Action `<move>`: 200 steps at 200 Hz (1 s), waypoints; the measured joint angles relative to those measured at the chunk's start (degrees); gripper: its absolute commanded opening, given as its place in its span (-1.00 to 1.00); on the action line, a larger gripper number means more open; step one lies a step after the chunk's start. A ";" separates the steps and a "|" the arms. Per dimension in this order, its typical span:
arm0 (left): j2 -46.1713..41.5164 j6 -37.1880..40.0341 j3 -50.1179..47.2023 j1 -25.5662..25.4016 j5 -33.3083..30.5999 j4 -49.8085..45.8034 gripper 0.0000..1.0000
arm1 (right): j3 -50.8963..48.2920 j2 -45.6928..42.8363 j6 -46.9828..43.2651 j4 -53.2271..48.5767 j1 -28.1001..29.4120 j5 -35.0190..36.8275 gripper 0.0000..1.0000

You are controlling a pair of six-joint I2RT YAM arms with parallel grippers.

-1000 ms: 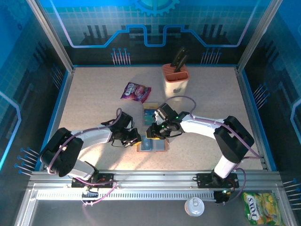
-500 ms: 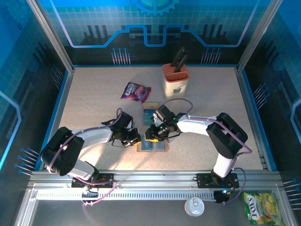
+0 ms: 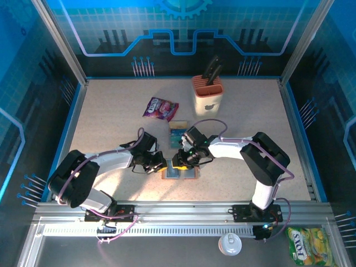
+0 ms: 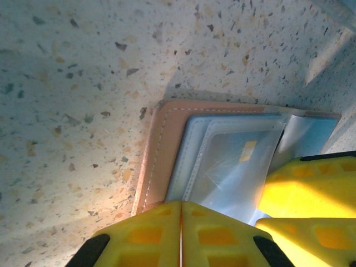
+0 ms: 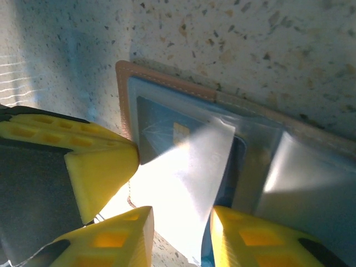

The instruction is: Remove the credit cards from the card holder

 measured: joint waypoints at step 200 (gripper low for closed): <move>-0.85 -0.09 -0.79 0.04 0.00 0.04 -0.80 | 1.03 -0.11 -2.12 -4.57 0.37 1.79 -0.33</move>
